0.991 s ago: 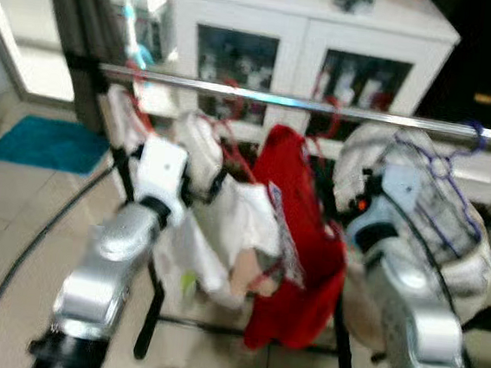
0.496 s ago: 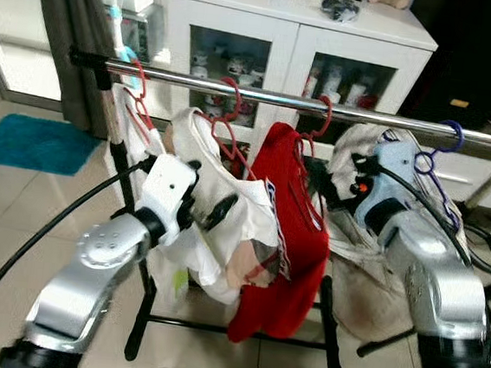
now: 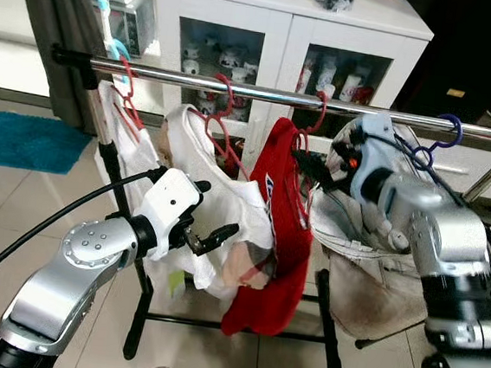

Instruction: Hang hanger

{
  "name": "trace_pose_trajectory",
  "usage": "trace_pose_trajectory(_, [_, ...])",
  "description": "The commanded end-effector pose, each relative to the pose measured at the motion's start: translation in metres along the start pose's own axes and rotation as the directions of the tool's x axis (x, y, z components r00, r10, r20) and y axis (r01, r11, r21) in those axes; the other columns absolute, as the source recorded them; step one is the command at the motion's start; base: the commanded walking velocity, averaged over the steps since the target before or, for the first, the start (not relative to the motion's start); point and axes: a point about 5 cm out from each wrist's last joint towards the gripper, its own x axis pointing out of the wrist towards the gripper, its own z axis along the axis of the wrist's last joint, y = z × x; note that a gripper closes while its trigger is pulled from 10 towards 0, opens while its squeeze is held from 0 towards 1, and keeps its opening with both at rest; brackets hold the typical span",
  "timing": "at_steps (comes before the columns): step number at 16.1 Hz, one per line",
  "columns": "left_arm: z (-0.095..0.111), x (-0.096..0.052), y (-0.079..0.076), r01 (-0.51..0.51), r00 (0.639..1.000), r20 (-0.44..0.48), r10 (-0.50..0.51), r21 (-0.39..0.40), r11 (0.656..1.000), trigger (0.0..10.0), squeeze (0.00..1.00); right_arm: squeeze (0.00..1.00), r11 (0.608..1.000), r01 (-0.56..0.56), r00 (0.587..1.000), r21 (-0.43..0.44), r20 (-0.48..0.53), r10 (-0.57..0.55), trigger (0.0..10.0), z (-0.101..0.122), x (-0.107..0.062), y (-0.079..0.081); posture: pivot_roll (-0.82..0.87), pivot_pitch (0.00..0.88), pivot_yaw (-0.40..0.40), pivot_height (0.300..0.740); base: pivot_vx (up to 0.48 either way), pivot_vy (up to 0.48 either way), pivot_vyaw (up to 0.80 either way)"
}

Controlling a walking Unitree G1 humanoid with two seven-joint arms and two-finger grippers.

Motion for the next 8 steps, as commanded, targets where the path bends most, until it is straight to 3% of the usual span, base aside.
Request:
trace_pose_trajectory(1, [0.005,0.001,-0.003,0.024,1.0,0.007,-0.024,0.016,1.0,10.0,0.0,0.0,1.0,-0.013,1.0,0.004,-0.024,0.013,10.0,-0.001,0.005,0.002,0.05,0.0,-0.07,0.74,0.0,0.0,0.0])
trace_pose_trajectory(2, [0.005,0.001,-0.003,0.024,1.0,0.007,-0.024,0.015,1.0,10.0,0.0,0.0,1.0,-0.015,1.0,0.007,-0.028,0.015,8.6,-0.001,0.009,0.005,0.05,0.0,-0.071,0.74,0.0,0.0,0.0])
trace_pose_trajectory(3, [0.005,0.001,-0.003,0.023,1.0,0.004,-0.023,0.016,1.0,10.0,0.0,0.0,1.0,-0.005,0.999,0.004,-0.052,0.006,4.7,-0.003,0.014,0.006,0.05,0.0,-0.074,0.74,0.0,0.0,0.0])
trace_pose_trajectory(4, [0.004,0.0,-0.003,0.022,1.0,0.0,-0.022,0.018,1.0,10.0,0.0,0.0,1.0,0.007,0.997,0.007,-0.079,-0.006,2.4,-0.005,0.019,0.006,0.05,0.0,-0.077,0.74,0.0,0.0,0.0])
trace_pose_trajectory(5, [0.004,0.0,-0.003,0.021,1.0,-0.002,-0.021,0.019,1.0,10.0,0.0,0.0,1.0,0.027,0.995,0.011,-0.095,-0.026,0.7,-0.007,0.022,0.006,0.05,0.0,-0.079,0.74,0.0,0.0,0.0])
trace_pose_trajectory(8, [0.004,0.001,-0.003,0.018,1.0,-0.005,-0.018,0.021,1.0,10.0,0.0,0.0,0.998,0.052,0.994,0.034,-0.099,-0.049,0.0,-0.008,0.028,0.005,0.06,0.0,-0.08,0.74,0.0,0.0,0.0])
